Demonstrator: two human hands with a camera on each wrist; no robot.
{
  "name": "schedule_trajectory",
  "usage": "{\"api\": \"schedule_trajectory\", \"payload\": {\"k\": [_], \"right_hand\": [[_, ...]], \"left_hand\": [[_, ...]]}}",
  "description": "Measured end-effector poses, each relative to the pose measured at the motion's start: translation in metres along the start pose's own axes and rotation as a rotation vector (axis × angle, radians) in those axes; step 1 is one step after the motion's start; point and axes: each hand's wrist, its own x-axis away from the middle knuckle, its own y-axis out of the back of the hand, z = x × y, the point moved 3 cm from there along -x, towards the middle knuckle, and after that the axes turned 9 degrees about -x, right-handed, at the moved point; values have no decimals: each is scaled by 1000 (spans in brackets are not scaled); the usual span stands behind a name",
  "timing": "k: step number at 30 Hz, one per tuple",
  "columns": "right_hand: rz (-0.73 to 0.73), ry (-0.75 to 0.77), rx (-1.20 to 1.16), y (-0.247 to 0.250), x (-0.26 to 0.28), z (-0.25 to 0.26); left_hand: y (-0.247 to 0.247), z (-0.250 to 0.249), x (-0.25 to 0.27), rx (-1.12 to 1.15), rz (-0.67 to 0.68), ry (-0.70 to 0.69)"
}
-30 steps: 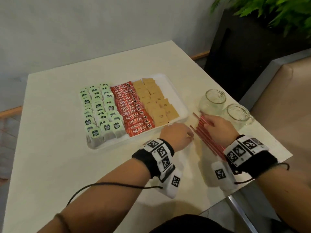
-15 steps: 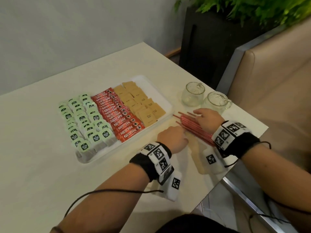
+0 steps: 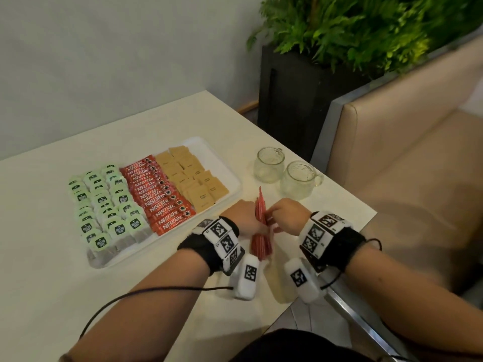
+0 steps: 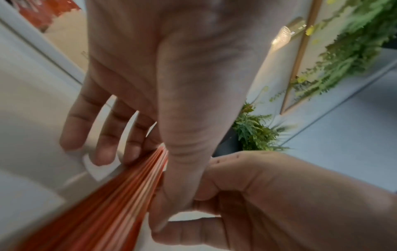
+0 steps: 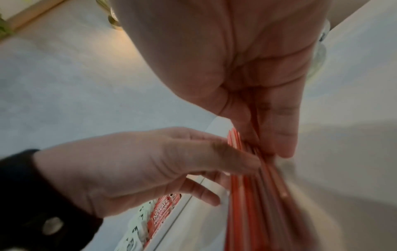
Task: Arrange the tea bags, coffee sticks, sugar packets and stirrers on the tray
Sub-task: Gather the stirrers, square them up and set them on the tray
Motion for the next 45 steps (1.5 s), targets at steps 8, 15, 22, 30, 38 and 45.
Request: {"api": "schedule_trajectory", "payload": {"k": [8, 15, 22, 30, 38, 45], "right_hand": [[-33, 176, 74, 40, 8, -8], [18, 336, 399, 29, -2, -3], [70, 472, 582, 0, -12, 4], [68, 485, 679, -4, -17, 13], [61, 498, 508, 4, -18, 42], [150, 597, 169, 41, -7, 94]], "left_hand": [[-1, -6, 6, -420, -110, 84], [2, 6, 23, -392, -163, 52], [3, -3, 23, -547, -280, 167], [1, 3, 21, -701, -340, 148], [8, 17, 30, -605, -395, 102], [46, 12, 48, -44, -325, 6]]}}
